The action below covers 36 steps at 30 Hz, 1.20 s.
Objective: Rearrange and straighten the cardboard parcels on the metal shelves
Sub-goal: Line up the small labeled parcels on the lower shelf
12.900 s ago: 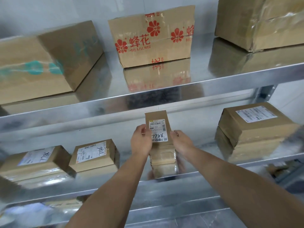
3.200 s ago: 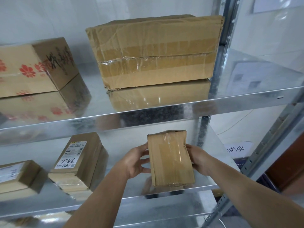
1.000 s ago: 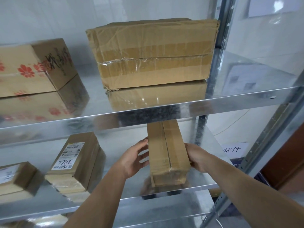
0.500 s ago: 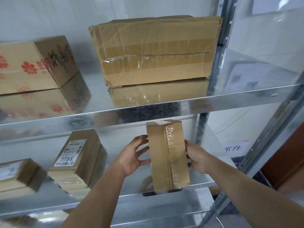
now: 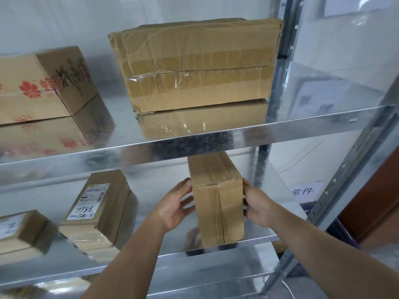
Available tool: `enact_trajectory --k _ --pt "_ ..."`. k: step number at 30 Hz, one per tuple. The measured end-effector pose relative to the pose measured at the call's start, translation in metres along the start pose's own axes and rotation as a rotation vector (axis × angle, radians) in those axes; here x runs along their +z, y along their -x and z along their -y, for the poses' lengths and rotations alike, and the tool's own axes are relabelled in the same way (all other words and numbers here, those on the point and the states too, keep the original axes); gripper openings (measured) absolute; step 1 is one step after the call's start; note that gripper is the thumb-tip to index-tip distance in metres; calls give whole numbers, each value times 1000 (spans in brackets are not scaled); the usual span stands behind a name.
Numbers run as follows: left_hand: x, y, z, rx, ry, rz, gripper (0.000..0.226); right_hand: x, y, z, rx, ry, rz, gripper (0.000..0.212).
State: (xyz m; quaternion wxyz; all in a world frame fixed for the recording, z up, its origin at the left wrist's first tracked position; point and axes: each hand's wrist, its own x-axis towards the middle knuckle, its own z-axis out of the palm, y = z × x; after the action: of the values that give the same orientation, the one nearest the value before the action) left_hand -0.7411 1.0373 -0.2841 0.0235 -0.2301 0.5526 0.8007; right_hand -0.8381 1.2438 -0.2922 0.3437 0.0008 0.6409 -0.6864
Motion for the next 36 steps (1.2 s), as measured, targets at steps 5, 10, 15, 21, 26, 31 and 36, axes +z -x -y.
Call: enact_trajectory --k 5,10,15,21,26,31,36 --pt "3 0 -1 26 6 52 39 -3 -1 -3 -19 -3 7 19" --pt "2 -1 -2 8 7 58 35 -4 -5 -4 -25 -3 22 19" --pt "-2 -5 -2 -4 6 66 52 -1 -4 3 -18 41 11 19" --pt "-6 -9 -2 -33 7 78 57 -1 -10 6 -9 75 -11 19" --pt "-8 -13 -1 -44 86 41 33 0 -15 8 -12 91 -7 21" --pt "-11 -16 -5 -55 71 53 51 -1 -24 6 12 114 18 41" --pt "-13 -18 -6 -41 46 64 59 -6 -32 -1 95 1 57 83"
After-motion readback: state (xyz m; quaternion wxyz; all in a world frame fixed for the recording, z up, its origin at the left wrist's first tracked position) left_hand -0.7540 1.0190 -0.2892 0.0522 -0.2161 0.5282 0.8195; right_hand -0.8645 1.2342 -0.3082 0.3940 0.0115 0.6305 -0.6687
